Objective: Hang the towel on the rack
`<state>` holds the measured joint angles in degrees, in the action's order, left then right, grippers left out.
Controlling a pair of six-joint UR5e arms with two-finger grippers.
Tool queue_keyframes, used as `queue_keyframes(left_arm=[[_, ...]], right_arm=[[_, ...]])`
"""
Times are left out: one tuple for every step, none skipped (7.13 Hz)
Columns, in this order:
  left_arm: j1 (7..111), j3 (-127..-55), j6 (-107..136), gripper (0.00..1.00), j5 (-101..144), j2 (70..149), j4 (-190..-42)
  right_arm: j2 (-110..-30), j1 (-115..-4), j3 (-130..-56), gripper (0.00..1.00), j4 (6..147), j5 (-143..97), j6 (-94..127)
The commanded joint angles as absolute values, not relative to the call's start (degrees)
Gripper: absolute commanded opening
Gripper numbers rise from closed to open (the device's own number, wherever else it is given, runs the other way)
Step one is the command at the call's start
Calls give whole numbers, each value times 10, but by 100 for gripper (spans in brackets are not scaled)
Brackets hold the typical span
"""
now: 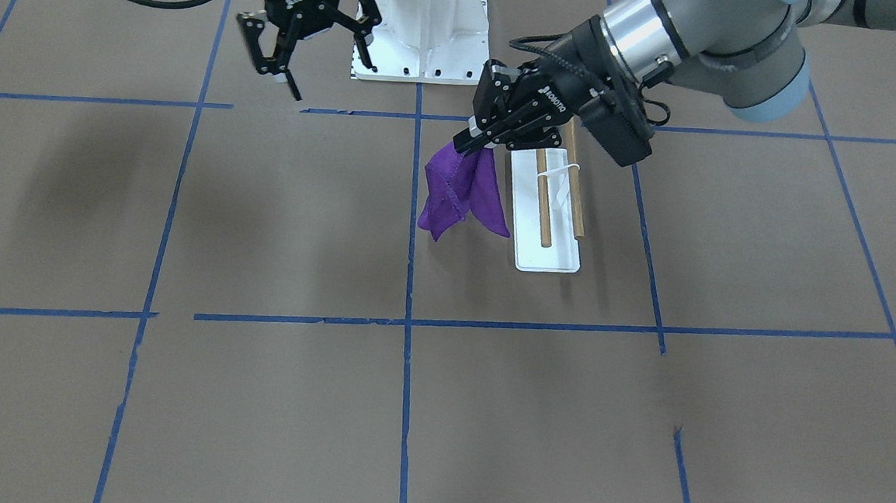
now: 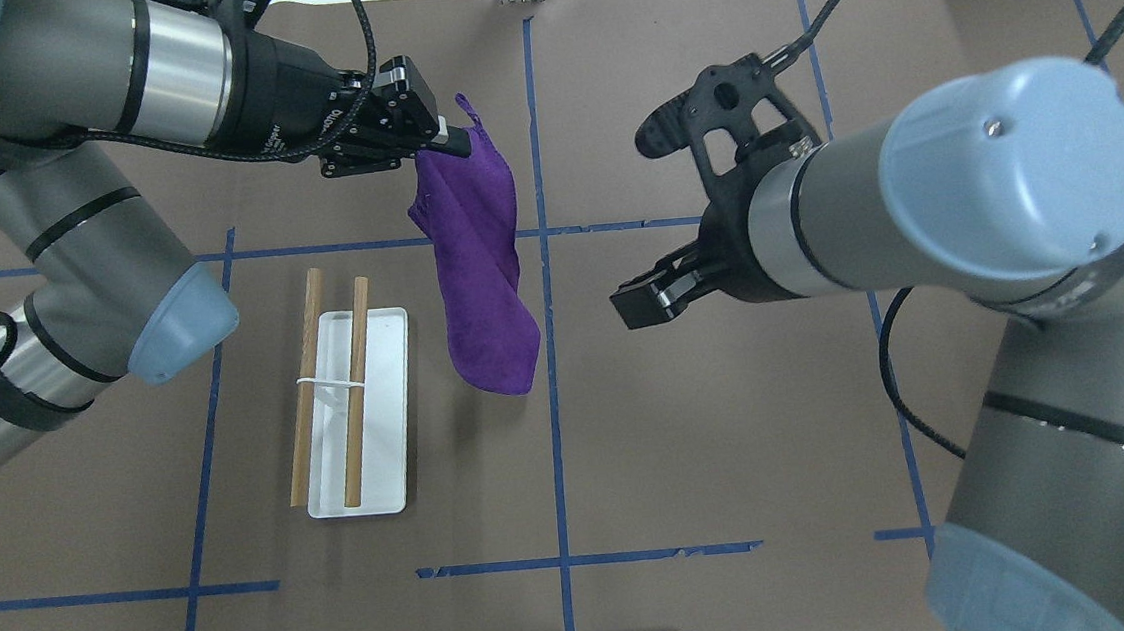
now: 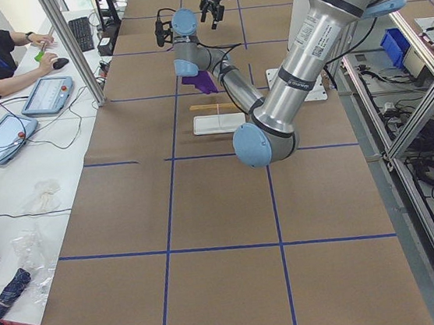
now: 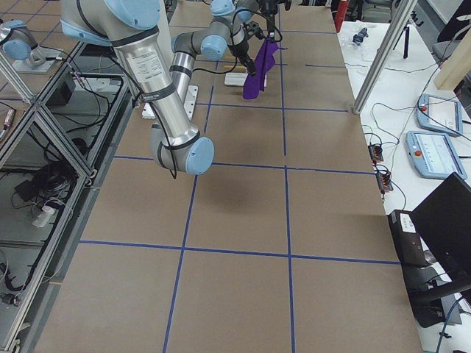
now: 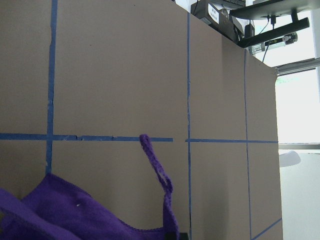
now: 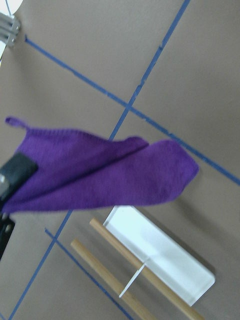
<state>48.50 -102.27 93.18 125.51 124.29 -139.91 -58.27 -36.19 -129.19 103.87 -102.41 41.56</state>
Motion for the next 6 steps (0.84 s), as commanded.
queue_keyframes(left_arm=[[453, -1104, 964, 0, 1132, 1223, -1353], [406, -1154, 963, 0, 1049, 1223, -1251], [361, -1186, 962, 0, 979, 1223, -1190], [334, -1217, 960, 0, 933, 1223, -1140], [313, -1249, 959, 0, 899, 1223, -1081], [302, -1290, 959, 0, 878, 1206, -1041]], right_arm=[[-593, -507, -1292, 100, 1155, -1141, 385], [-594, -543, -1292, 100, 1220, -1148, 318], [-595, -570, -1288, 100, 1274, -1149, 250], [-607, -599, -1280, 100, 1303, -1157, 200], [-633, -624, -1271, 100, 1300, -1178, 165], [-659, -653, -1264, 100, 1297, -1193, 137]])
